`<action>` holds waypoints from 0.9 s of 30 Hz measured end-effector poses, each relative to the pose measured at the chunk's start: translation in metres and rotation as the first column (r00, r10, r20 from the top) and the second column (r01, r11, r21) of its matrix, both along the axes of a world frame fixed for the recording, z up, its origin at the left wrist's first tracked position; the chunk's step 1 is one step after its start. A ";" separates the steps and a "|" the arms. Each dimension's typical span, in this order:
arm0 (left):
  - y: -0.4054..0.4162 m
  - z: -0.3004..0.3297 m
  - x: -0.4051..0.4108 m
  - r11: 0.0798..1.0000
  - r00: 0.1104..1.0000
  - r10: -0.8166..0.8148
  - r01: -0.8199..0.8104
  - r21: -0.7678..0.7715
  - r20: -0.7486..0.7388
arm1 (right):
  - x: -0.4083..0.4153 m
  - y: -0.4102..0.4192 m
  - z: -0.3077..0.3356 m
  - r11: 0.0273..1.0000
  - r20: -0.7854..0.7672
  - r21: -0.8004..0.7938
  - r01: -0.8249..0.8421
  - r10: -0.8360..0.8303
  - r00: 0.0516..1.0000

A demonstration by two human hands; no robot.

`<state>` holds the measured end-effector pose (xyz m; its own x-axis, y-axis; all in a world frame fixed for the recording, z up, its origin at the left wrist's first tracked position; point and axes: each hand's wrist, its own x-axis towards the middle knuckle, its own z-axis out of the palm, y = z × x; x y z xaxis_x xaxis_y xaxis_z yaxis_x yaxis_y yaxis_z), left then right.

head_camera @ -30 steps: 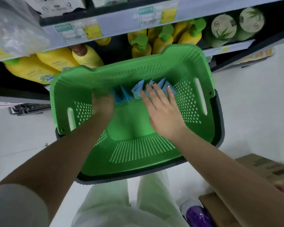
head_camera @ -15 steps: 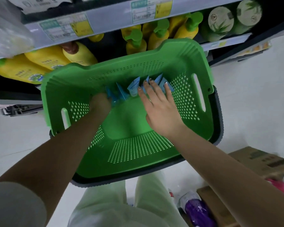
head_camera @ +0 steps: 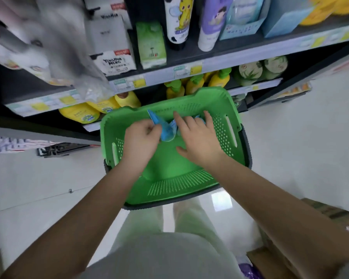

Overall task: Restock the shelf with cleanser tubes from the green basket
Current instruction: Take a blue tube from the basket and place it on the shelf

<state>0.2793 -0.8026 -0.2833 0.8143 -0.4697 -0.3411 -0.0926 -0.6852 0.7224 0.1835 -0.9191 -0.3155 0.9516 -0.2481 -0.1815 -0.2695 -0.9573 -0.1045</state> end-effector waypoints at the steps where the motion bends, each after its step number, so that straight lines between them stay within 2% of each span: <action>1: -0.002 0.018 -0.001 0.999 1.000 -0.001 0.001 -0.039 0.007 | 0.001 0.002 0.010 1.000 -0.011 0.024 0.014 -0.014 1.000; 5: -0.008 0.085 -0.002 0.975 1.000 -0.006 0.011 -0.223 0.022 | 0.007 0.006 0.052 0.983 0.091 0.112 0.145 -0.156 0.984; 9: -0.012 0.144 -0.003 0.926 1.000 -0.003 0.011 -0.376 0.020 | 0.018 0.005 0.101 0.896 0.261 0.405 0.183 -0.305 0.916; 14: -0.011 0.211 -0.005 0.880 0.990 -0.007 0.073 -0.469 0.140 | 0.030 0.006 0.154 0.811 0.405 0.579 0.086 -0.377 0.833; 20: 0.005 0.271 -0.004 0.777 0.961 0.005 0.170 -0.606 0.276 | 0.042 0.011 0.219 0.692 0.443 0.721 0.000 -0.461 0.769; 22: 0.017 0.285 0.000 0.771 0.937 0.053 0.182 -0.610 0.346 | 0.048 0.011 0.246 0.665 0.435 0.746 -0.032 -0.451 0.779; 25: 0.031 0.306 0.009 0.751 0.904 0.138 0.171 -0.638 0.405 | 0.051 0.011 0.295 0.693 0.505 0.708 -0.136 -0.362 0.783; 27: 0.038 0.318 0.017 0.750 0.881 0.139 0.205 -0.629 0.453 | 0.052 0.013 0.328 0.688 0.543 0.696 -0.206 -0.316 0.778</action>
<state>0.2960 -0.7649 0.0348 0.7667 -0.4595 0.4483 -0.5303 -0.0596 0.8457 0.2352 -0.9063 0.0129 0.8993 -0.3528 0.2585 0.0492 -0.5057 -0.8613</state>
